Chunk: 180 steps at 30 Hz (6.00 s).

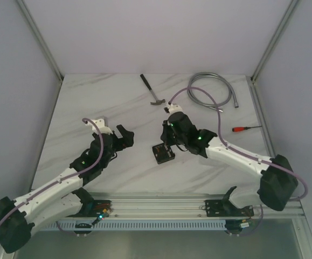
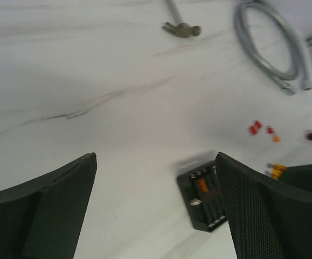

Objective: Snap on the fuse box
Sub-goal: Install the fuse at the fuse box base.

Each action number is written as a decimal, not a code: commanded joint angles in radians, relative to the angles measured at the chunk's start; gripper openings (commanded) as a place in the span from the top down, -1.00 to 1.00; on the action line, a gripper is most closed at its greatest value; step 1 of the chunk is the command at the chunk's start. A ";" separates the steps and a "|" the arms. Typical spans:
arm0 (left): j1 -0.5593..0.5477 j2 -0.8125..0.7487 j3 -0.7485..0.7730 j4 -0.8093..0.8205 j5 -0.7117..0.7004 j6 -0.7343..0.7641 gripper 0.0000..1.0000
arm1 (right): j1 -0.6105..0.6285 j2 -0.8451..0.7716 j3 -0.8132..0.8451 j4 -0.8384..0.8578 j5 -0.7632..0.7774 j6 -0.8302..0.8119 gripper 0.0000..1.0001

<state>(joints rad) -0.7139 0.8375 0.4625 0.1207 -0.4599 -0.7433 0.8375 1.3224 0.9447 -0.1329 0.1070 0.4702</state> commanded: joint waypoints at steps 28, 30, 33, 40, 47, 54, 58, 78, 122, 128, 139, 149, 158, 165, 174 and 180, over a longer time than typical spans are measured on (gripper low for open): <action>0.237 0.112 -0.042 -0.040 0.047 0.099 -1.00 | 0.032 0.461 0.361 -0.411 -0.018 -0.174 1.00; 0.236 0.113 -0.041 -0.039 0.050 0.098 -1.00 | 0.034 0.468 0.365 -0.416 -0.019 -0.176 1.00; 0.238 0.115 -0.042 -0.039 0.054 0.096 -1.00 | 0.035 0.479 0.369 -0.415 -0.026 -0.179 1.00; 0.240 0.115 -0.043 -0.039 0.056 0.093 -1.00 | 0.036 0.497 0.378 -0.414 -0.016 -0.181 1.00; 0.241 0.116 -0.043 -0.039 0.062 0.093 -1.00 | 0.037 0.510 0.383 -0.415 -0.009 -0.180 1.00; 0.244 0.120 -0.042 -0.039 0.063 0.091 -1.00 | 0.038 0.517 0.379 -0.419 0.004 -0.180 1.00; 0.245 0.121 -0.044 -0.040 0.066 0.091 -1.00 | 0.039 0.505 0.379 -0.422 0.006 -0.180 1.00; 0.248 0.127 -0.042 -0.040 0.072 0.090 -1.00 | 0.043 0.513 0.386 -0.441 0.032 -0.180 1.00; 0.255 0.127 -0.044 -0.039 0.086 0.083 -1.00 | 0.052 0.450 0.277 -0.306 0.046 -0.132 1.00; 0.257 0.128 -0.044 -0.040 0.086 0.081 -1.00 | 0.054 0.449 0.272 -0.312 0.055 -0.143 1.00; 0.258 0.132 -0.043 -0.040 0.089 0.081 -1.00 | 0.053 0.490 0.249 -0.364 0.055 -0.143 1.00; 0.260 0.132 -0.042 -0.040 0.091 0.081 -1.00 | 0.054 0.577 0.272 -0.423 0.102 -0.148 1.00; 0.260 0.135 -0.043 -0.039 0.090 0.080 -1.00 | 0.052 0.621 0.252 -0.466 0.105 -0.149 1.00; 0.262 0.137 -0.044 -0.038 0.093 0.079 -1.00 | 0.053 0.585 0.137 -0.475 0.074 -0.126 1.00; 0.263 0.134 -0.045 -0.040 0.093 0.079 -1.00 | 0.043 0.679 0.197 -0.471 0.106 -0.128 1.00; 0.263 0.129 -0.047 -0.039 0.092 0.079 -1.00 | 0.018 0.696 0.198 -0.481 0.128 -0.130 1.00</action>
<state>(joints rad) -0.4572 0.9718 0.4294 0.0879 -0.3740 -0.6613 0.8860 1.8503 1.2522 -0.4759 0.1860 0.3481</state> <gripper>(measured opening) 0.998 0.121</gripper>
